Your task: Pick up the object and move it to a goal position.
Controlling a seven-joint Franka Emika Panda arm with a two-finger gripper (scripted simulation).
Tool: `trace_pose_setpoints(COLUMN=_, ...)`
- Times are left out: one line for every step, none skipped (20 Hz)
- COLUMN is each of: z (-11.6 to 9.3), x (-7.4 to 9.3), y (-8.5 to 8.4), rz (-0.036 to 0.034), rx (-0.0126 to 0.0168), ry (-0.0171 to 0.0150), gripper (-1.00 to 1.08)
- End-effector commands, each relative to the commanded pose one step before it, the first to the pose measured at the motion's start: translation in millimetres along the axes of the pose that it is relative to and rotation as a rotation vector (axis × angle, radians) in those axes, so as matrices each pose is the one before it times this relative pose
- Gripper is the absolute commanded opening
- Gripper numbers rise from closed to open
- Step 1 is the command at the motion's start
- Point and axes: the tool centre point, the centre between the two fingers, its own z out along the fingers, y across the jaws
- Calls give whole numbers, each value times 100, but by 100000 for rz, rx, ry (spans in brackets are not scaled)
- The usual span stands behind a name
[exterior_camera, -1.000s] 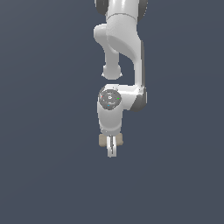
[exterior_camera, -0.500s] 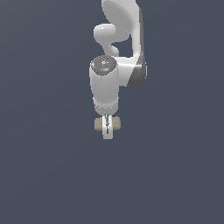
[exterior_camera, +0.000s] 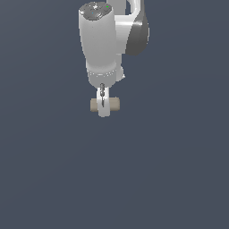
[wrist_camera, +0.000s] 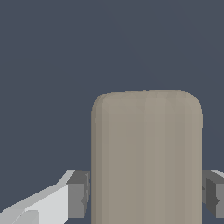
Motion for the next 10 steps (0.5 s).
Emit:
trace_pose_setpoints(z=-2802, x=421, y=1187, rz=62, rx=6, ry=91, gripper=-100)
trace_pose_setpoints(z=-1150, x=167, y=461, rz=28, rx=2, ry=63, gripper=-100)
trace_pose_setpoints(z=-1143, x=170, y=455, rz=0, rx=0, ry=0, gripper=-100)
trace_pose_setpoints(z=-1151, x=164, y=456, rz=26, rx=5, ry=64, gripper=-100)
trace_pose_setpoints(z=-1150, x=162, y=452, rz=24, rx=6, ry=64, gripper=-100)
trace_pose_setpoints(z=-1121, x=167, y=438, rz=0, rx=0, ry=0, gripper=-100)
trace_pose_setpoints(z=-1107, x=151, y=430, rz=21, rx=8, ry=65, gripper=-100)
trace_pose_setpoints(z=-1073, x=158, y=413, rz=0, rx=0, ry=0, gripper=-100)
trace_pose_setpoints(z=-1059, x=136, y=404, rz=15, rx=10, ry=67, gripper=-100)
trace_pose_setpoints(z=-1020, x=148, y=385, rz=0, rx=0, ry=0, gripper=-100)
